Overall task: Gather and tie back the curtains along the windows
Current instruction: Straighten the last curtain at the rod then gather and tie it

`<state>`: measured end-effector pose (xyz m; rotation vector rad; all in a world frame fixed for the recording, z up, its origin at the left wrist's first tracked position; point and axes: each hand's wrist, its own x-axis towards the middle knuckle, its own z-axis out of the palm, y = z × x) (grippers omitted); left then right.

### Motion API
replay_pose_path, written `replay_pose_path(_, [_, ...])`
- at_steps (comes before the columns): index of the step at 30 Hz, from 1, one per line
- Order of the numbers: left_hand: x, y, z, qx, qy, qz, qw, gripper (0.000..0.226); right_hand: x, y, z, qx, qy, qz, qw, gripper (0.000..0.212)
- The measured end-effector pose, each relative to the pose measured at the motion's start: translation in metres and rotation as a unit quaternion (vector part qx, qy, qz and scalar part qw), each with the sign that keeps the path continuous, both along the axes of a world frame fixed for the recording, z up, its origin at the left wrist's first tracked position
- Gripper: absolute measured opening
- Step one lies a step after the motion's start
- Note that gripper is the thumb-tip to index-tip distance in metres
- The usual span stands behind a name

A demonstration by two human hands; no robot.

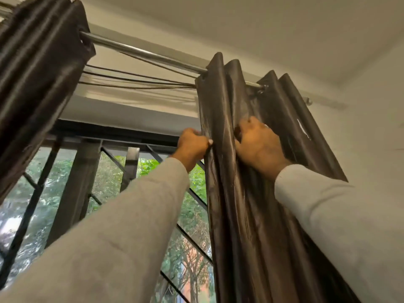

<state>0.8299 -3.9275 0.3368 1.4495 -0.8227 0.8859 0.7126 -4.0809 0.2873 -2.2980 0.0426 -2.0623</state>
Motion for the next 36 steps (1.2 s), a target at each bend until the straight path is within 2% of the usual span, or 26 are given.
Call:
replay_pose_path(2, [0.006,0.016,0.006,0.028,-0.031,0.067,0.997,0.023,0.013,0.001,0.005,-0.015,-0.002,-0.017,1.000,0.050])
replay_pose_path(5, [0.014,0.050,0.012,0.075,-0.067,0.193,0.976,0.024,0.028,0.012,0.017,-0.066,0.013,-0.031,0.997,0.058])
replay_pose_path(7, [0.010,0.075,0.013,0.091,-0.077,0.253,0.960,0.024,0.037,0.024,0.025,-0.081,0.007,-0.001,0.997,0.058])
replay_pose_path(10, [-0.008,0.122,0.016,0.096,-0.054,0.362,0.925,0.016,0.050,0.046,0.039,-0.112,-0.019,0.049,0.992,0.060])
replay_pose_path(12, [-0.026,0.158,0.013,0.087,0.001,0.437,0.895,0.014,0.054,0.057,0.046,-0.122,-0.035,0.069,0.990,0.060])
replay_pose_path(15, [-0.056,0.194,0.008,0.054,0.066,0.514,0.853,0.022,0.053,0.069,0.054,-0.126,-0.031,0.078,0.988,0.056])
replay_pose_path(17, [-0.077,0.192,0.014,0.038,0.062,0.571,0.818,0.039,0.048,0.069,0.056,-0.106,-0.067,0.079,0.989,0.054])
replay_pose_path(18, [-0.089,0.184,0.017,0.025,0.041,0.584,0.810,0.048,0.044,0.066,0.056,-0.079,-0.099,0.078,0.989,0.054])
replay_pose_path(21, [-0.115,0.152,0.028,-0.020,-0.055,0.524,0.850,0.067,0.035,0.048,0.057,0.064,-0.171,0.110,0.977,0.060])
replay_pose_path(23, [-0.124,0.127,0.028,0.007,-0.076,0.490,0.868,0.084,0.032,0.031,0.060,0.152,-0.155,0.145,0.966,0.074])
replay_pose_path(25, [-0.130,0.101,0.023,0.053,-0.082,0.487,0.868,0.100,0.031,0.017,0.061,0.203,-0.120,0.177,0.955,0.084])
replay_pose_path(26, [-0.132,0.090,0.020,0.070,-0.081,0.496,0.862,0.104,0.030,0.013,0.060,0.218,-0.103,0.191,0.951,0.083])
replay_pose_path(27, [-0.134,0.081,0.019,0.084,-0.082,0.513,0.850,0.102,0.029,0.011,0.059,0.230,-0.086,0.198,0.949,0.076])
replay_pose_path(30, [-0.133,0.070,0.021,0.087,-0.080,0.577,0.808,0.062,0.026,0.014,0.055,0.214,-0.049,0.204,0.954,0.052])
replay_pose_path(33, [-0.133,0.086,0.024,0.067,-0.070,0.543,0.834,0.037,0.017,0.037,0.051,0.129,-0.032,0.255,0.958,0.036])
replay_pose_path(36, [-0.136,0.122,0.030,0.048,-0.081,0.472,0.876,0.018,0.014,0.076,0.059,0.045,-0.012,0.302,0.952,0.040])
